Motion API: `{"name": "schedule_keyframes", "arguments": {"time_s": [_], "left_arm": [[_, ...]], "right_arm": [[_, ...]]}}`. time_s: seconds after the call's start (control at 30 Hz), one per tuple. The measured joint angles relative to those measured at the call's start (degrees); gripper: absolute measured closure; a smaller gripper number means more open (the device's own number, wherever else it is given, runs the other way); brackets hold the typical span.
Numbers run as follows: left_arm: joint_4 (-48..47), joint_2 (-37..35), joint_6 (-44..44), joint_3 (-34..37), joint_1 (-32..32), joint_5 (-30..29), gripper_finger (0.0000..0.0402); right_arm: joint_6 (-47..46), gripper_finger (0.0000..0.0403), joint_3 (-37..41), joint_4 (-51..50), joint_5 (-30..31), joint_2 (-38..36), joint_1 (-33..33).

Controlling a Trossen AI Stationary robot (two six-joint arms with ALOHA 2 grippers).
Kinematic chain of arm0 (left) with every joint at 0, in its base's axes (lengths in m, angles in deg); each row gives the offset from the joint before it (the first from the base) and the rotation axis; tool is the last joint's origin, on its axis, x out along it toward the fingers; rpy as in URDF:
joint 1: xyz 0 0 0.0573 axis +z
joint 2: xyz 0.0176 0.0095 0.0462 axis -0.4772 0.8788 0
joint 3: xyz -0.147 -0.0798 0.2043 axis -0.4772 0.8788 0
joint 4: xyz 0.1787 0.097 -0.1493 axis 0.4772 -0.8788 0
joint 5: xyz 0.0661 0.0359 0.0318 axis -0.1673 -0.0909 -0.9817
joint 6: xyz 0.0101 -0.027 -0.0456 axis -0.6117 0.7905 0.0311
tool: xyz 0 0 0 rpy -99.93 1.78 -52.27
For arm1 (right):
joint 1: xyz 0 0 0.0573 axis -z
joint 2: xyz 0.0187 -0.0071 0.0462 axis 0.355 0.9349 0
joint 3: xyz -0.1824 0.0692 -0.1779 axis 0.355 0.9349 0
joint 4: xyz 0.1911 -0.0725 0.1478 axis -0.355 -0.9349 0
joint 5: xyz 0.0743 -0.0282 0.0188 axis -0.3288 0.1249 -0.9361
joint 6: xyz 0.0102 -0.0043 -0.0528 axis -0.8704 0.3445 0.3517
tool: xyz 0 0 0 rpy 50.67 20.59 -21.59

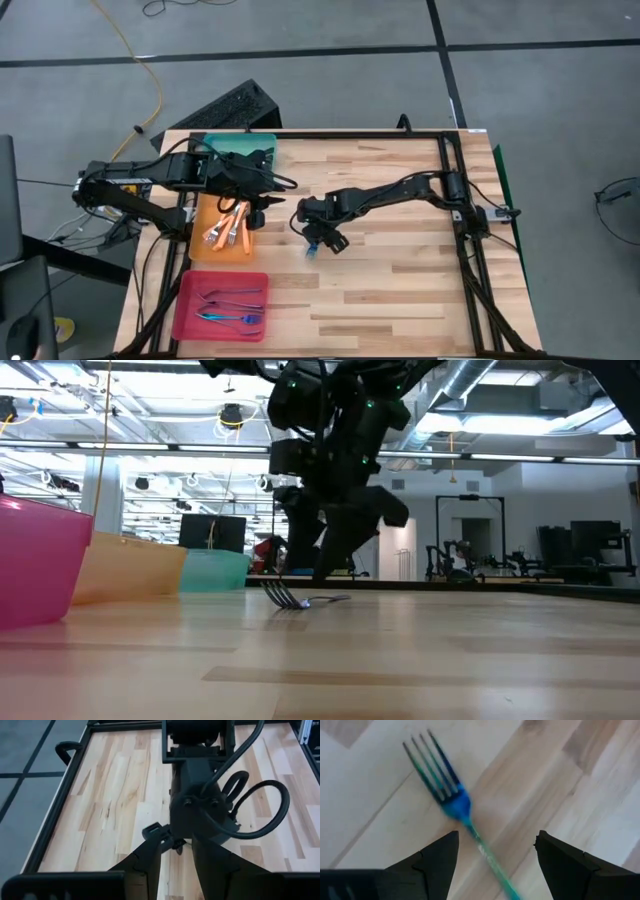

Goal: Sort silverware by color (type)
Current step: Put the blue fork into the pink bin

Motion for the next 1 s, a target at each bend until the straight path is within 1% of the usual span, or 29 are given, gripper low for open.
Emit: {"name": "schedule_keyframes", "arguments": {"time_s": [0.13,0.3,0.53,0.67,0.77,0.93,1.0], "left_arm": [[0.0,0.0,0.0,0.0,0.0,0.0,0.0306],[0.2,0.0,0.0,0.0,0.0,-1.5,0.0306],[0.2,0.0,0.0,0.0,0.0,-1.7,0.0306],[0.2,0.0,0.0,0.0,0.0,-1.7,0.0306],[0.2,0.0,-0.1,0.0,0.0,-1.7,0.0306],[0.2,0.0,-0.4,0.0,0.0,-3.4,0.0306],[0.2,0.0,-0.5,0.0,0.0,-4.1,0.0306]], "right_arm": [[0.4,0.0117,1.7,1.9,-0.3,0.2,0.0],[0.4,0.0117,1.6,2.3,-4.3,0.0,0.8],[1.3,0.0117,1.6,3.4,-4.7,0.0,2.0],[1.5,0.0117,4.8,6.9,-5.0,0.0,2.6],[2.2,0.0117,6.0,6.9,-4.4,0.0,2.8],[1.2,0.0118,6.3,6.6,-4.5,0.0,3.1],[1.1,0.0124,6.3,6.5,-4.7,0.0,3.1]]}}
